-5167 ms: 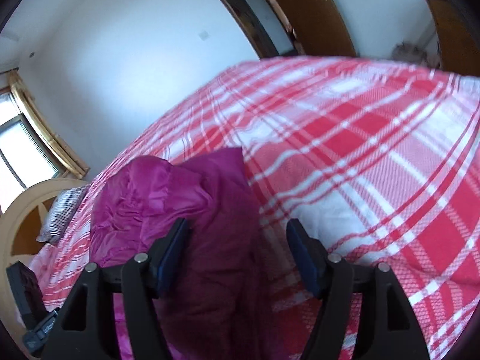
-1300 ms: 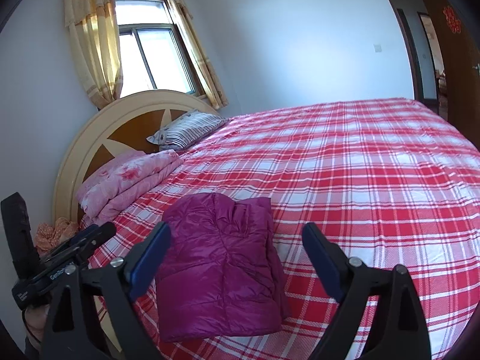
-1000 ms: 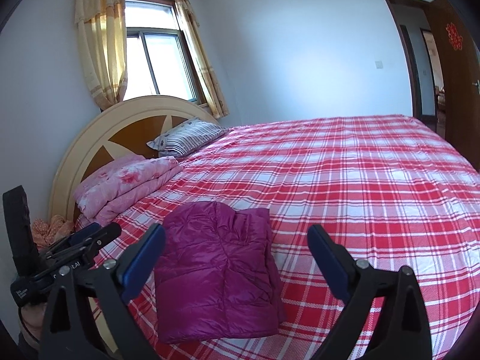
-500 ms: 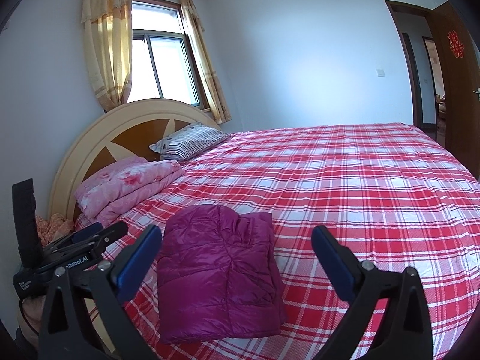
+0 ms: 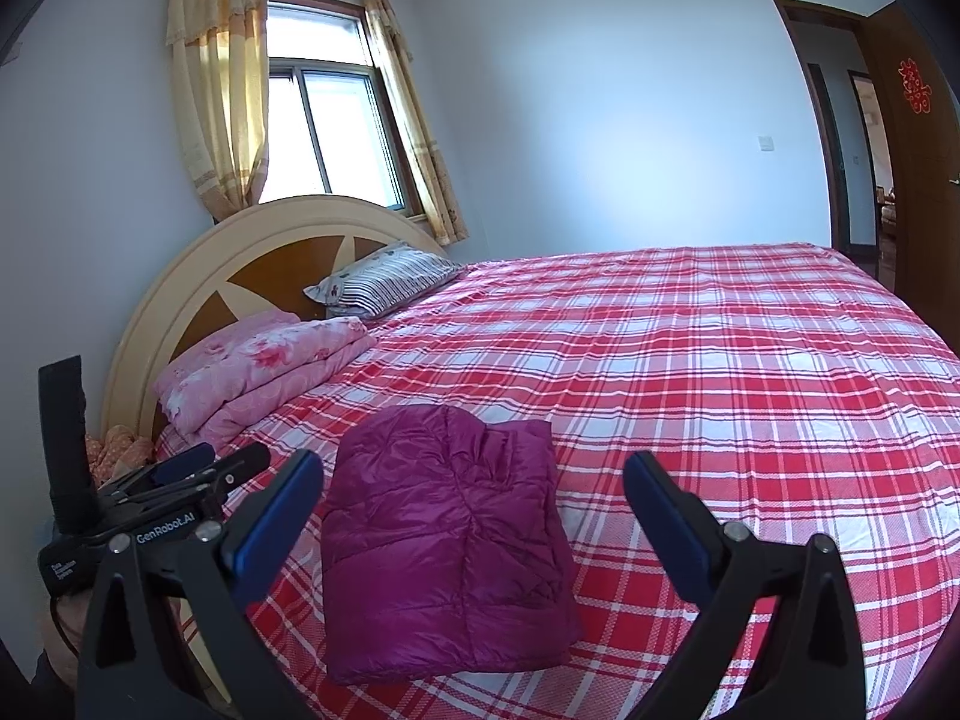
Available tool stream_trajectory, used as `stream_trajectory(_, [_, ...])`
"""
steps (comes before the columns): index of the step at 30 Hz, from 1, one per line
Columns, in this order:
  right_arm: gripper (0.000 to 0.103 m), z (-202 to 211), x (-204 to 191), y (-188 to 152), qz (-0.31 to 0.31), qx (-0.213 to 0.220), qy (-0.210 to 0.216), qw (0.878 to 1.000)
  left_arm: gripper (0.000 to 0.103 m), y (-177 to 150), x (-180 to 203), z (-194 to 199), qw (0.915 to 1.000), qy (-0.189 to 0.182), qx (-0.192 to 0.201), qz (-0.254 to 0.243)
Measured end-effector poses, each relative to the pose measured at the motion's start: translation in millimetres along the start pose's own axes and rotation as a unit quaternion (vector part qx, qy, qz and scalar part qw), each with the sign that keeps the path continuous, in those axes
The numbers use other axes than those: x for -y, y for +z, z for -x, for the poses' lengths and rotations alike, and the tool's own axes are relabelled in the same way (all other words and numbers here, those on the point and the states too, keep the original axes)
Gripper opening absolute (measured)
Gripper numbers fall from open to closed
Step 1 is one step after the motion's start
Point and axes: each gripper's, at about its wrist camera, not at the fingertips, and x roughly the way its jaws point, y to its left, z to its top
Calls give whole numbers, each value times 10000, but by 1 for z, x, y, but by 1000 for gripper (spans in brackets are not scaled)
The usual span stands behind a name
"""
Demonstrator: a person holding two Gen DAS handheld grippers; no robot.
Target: Fold large clothes
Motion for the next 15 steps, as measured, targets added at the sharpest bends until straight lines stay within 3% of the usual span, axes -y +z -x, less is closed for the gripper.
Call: stream_trajectory(15, [102, -1, -3, -2, 18, -18, 40, 10000, 91, -1, 0, -2, 10000, 47, -5, -18])
